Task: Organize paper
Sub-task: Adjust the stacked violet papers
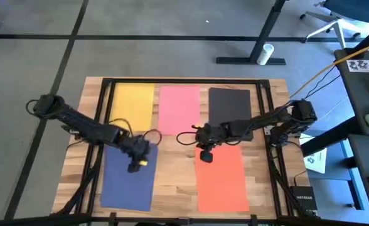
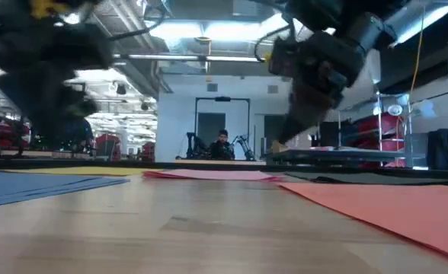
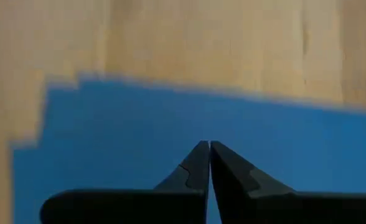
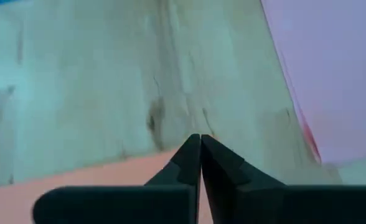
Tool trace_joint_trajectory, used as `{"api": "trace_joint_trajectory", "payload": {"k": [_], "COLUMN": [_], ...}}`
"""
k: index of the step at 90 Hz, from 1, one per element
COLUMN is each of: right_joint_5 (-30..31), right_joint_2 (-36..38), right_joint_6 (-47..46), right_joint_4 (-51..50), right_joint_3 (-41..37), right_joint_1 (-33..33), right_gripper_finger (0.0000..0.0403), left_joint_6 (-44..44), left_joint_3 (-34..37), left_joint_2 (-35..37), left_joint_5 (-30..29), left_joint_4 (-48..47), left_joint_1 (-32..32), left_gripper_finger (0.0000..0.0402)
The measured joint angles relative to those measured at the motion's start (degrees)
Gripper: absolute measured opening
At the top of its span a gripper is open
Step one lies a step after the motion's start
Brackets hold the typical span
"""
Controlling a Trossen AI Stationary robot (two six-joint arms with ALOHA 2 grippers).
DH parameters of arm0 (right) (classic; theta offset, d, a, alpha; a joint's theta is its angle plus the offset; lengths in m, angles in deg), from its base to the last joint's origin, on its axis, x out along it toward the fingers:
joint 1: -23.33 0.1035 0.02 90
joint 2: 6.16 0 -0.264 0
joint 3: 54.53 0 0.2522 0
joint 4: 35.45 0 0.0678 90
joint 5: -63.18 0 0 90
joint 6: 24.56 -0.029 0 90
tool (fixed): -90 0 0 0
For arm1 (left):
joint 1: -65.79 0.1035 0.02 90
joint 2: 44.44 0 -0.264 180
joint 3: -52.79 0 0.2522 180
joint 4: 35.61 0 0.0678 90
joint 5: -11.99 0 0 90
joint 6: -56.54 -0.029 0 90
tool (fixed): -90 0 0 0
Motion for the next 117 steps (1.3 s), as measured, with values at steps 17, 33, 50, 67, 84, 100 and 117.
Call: {"api": "trace_joint_trajectory", "payload": {"k": [17,33,50,67,84,100,117], "right_joint_5": [-0.7,-1.1,-1.1,-1.1,-1.4,-1.5,-1.4], "right_joint_2": [-3.5,-4.3,-4.3,-4.3,-4.3,-4.3,-4.3], "right_joint_6": [1.2,1.8,1.6,1.6,1.5,1.5,1.5], "right_joint_4": [-0.9,-1.2,-1.3,-1.5,-1.2,-0.1,0.1], "right_joint_3": [3.8,4.9,5.0,5.0,5.0,5.0,5.0], "right_joint_1": [0.0,0.0,0.0,0.0,0.0,0.0,0.0], "right_gripper_finger": [0.0,0.0,0.0,0.0,0.0,0.0001,0.0001], "left_joint_6": [9.0,11.7,10.1,6.4,1.2,-1.9,6.6], "left_joint_3": [0.1,0.4,0.4,0.6,-1.2,-6.0,-6.9], "left_joint_2": [-2.7,-7.6,-11.3,-11.6,-11.5,-8.2,-7.1], "left_joint_5": [-2.6,-2.6,-3.8,-7.3,-8.9,-8.6,-8.4], "left_joint_4": [-6.5,-2.6,6.2,12.1,10.9,5.8,-13.0], "left_joint_1": [-6.7,-7.7,-5.8,-1.0,3.0,1.0,-5.1], "left_gripper_finger": [0.0,0.0,0.0,0.0,0.0,0.0,0.0]}}
